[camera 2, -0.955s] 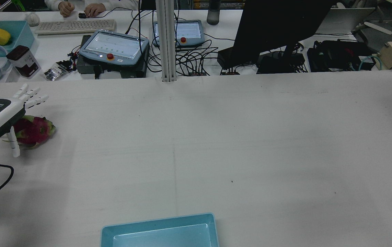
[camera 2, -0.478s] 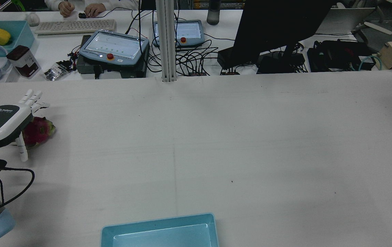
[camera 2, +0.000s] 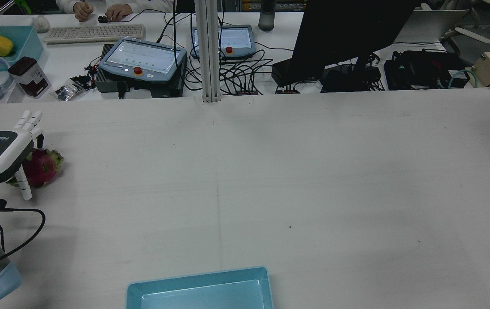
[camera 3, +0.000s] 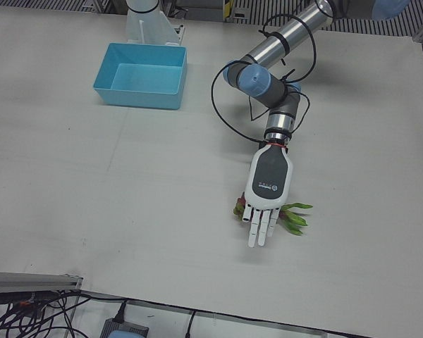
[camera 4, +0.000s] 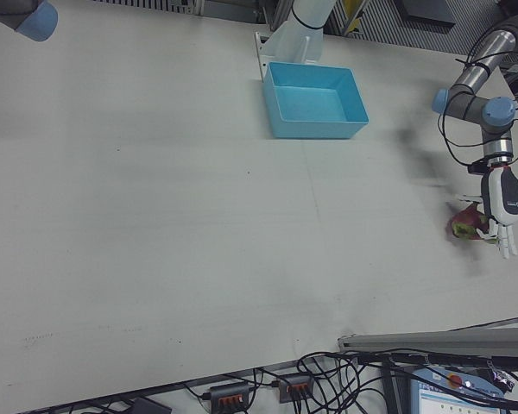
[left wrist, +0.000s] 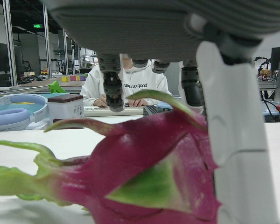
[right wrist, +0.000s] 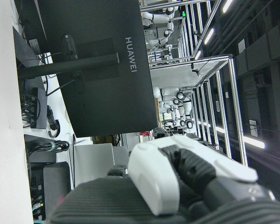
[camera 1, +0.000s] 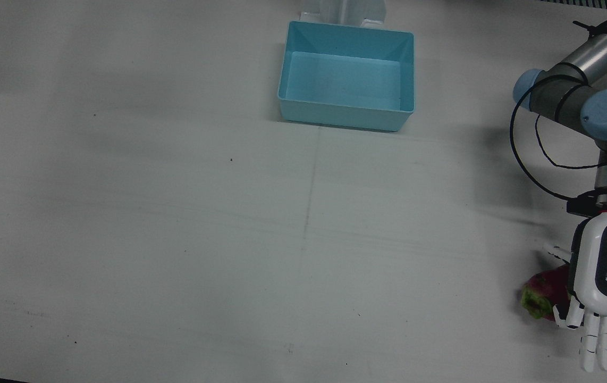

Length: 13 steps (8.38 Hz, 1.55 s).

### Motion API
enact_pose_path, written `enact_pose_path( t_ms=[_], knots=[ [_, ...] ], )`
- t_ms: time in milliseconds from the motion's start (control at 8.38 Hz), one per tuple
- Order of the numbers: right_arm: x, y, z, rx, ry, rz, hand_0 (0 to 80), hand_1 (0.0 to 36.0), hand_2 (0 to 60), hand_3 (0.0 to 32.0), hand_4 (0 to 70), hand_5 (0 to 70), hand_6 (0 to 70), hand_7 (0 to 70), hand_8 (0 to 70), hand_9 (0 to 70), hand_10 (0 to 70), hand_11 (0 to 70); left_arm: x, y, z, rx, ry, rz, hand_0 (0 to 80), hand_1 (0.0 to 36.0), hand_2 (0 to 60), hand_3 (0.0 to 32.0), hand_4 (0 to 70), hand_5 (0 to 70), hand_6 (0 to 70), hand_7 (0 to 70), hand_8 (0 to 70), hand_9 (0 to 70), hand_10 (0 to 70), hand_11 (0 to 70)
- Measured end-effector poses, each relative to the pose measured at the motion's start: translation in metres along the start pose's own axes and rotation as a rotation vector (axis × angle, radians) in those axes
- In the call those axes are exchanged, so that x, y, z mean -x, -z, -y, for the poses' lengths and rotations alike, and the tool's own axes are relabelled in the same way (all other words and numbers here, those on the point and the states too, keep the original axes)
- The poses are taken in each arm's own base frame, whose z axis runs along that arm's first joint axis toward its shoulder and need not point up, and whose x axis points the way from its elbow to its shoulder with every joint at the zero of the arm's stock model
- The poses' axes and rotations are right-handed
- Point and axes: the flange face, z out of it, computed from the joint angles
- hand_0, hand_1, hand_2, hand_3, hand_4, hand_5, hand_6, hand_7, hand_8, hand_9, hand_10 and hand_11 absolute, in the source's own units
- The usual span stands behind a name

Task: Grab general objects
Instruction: 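Position the left hand's fingers around the dragon fruit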

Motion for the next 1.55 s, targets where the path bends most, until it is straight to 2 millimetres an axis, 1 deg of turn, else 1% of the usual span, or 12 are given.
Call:
enact_pose_path(
  t_ms=[239, 358, 478, 597, 716, 836, 955, 1194, 1313, 1433, 1552],
  knots=[
    [0.000, 0.000, 0.000, 0.000, 0.000, 0.000, 0.0, 0.0, 0.0, 0.0, 0.0, 0.0, 0.0, 0.0, 0.0, 0.0, 0.0, 0.0, 0.003, -0.002, 0.000, -0.010, -0.005, 0.008, 53.9, 17.9, 0.0, 0.0, 0.0, 70.0, 0.2, 2.8, 0.0, 0.0, 0.0, 0.0],
    [0.000, 0.000, 0.000, 0.000, 0.000, 0.000, 0.0, 0.0, 0.0, 0.0, 0.0, 0.0, 0.0, 0.0, 0.0, 0.0, 0.0, 0.0, 0.007, -0.006, -0.002, -0.011, -0.010, 0.016, 53.9, 17.6, 0.0, 0.0, 0.0, 70.0, 0.0, 0.0, 0.0, 0.0, 0.0, 0.0],
    [0.000, 0.000, 0.000, 0.001, -0.001, 0.000, 0.0, 0.0, 0.0, 0.0, 0.0, 0.0, 0.0, 0.0, 0.0, 0.0, 0.0, 0.0, 0.009, -0.008, -0.003, -0.012, -0.012, 0.020, 53.3, 17.2, 0.0, 8.8, 7.0, 2.8, 0.0, 0.0, 0.0, 0.0, 0.0, 0.0],
    [0.000, 0.000, 0.000, 0.001, -0.001, 0.000, 0.0, 0.0, 0.0, 0.0, 0.0, 0.0, 0.0, 0.0, 0.0, 0.0, 0.0, 0.0, 0.009, -0.009, -0.004, -0.013, -0.006, 0.019, 53.4, 17.0, 0.0, 11.6, 6.3, 0.0, 0.0, 0.0, 0.0, 0.0, 0.0, 0.0],
    [0.000, 0.000, 0.000, 0.001, 0.000, 0.001, 0.0, 0.0, 0.0, 0.0, 0.0, 0.0, 0.0, 0.0, 0.0, 0.0, 0.0, 0.0, 0.008, -0.010, -0.004, -0.013, 0.003, 0.017, 52.8, 16.1, 0.0, 25.2, 0.2, 0.0, 0.0, 0.0, 0.0, 0.0, 0.0, 0.0],
    [0.000, 0.000, 0.000, 0.000, 0.000, 0.001, 0.0, 0.0, 0.0, 0.0, 0.0, 0.0, 0.0, 0.0, 0.0, 0.0, 0.0, 0.0, 0.007, -0.010, -0.004, -0.013, 0.009, 0.015, 52.9, 16.6, 0.0, 26.6, 0.0, 0.0, 0.0, 0.0, 0.0, 0.0, 0.0, 0.0],
    [0.000, 0.000, 0.000, 0.000, 0.000, 0.001, 0.0, 0.0, 0.0, 0.0, 0.0, 0.0, 0.0, 0.0, 0.0, 0.0, 0.0, 0.0, 0.007, -0.010, -0.004, -0.013, 0.012, 0.014, 53.4, 17.0, 0.0, 25.6, 0.0, 0.0, 0.0, 0.0, 0.0, 0.0, 0.0, 0.0],
    [0.000, 0.000, 0.000, 0.001, -0.001, 0.001, 0.0, 0.0, 0.0, 0.0, 0.0, 0.0, 0.0, 0.0, 0.0, 0.0, 0.0, 0.0, 0.006, -0.010, -0.004, -0.013, 0.015, 0.013, 51.9, 14.5, 0.0, 28.8, 0.0, 0.0, 0.0, 0.0, 0.0, 0.0, 0.0, 0.0],
    [0.000, 0.000, 0.000, 0.001, -0.001, 0.001, 0.0, 0.0, 0.0, 0.0, 0.0, 0.0, 0.0, 0.0, 0.0, 0.0, 0.0, 0.0, 0.005, -0.011, -0.004, -0.013, 0.016, 0.012, 51.8, 14.5, 0.0, 29.6, 0.0, 0.0, 0.0, 0.0, 0.0, 0.0, 0.0, 0.0],
    [0.000, 0.000, 0.000, 0.001, -0.001, 0.001, 0.0, 0.0, 0.0, 0.0, 0.0, 0.0, 0.0, 0.0, 0.0, 0.0, 0.0, 0.0, 0.004, -0.011, -0.005, -0.013, 0.018, 0.010, 51.7, 14.6, 0.0, 28.6, 0.0, 0.0, 0.0, 0.0, 0.0, 0.0, 0.0, 0.0],
    [0.000, 0.000, 0.000, 0.001, 0.000, 0.001, 0.0, 0.0, 0.0, 0.0, 0.0, 0.0, 0.0, 0.0, 0.0, 0.0, 0.0, 0.0, 0.004, -0.012, -0.005, -0.013, 0.018, 0.009, 51.7, 14.6, 0.0, 28.4, 0.0, 0.0, 0.0, 0.0, 0.0, 0.0, 0.0, 0.0]
  ],
)
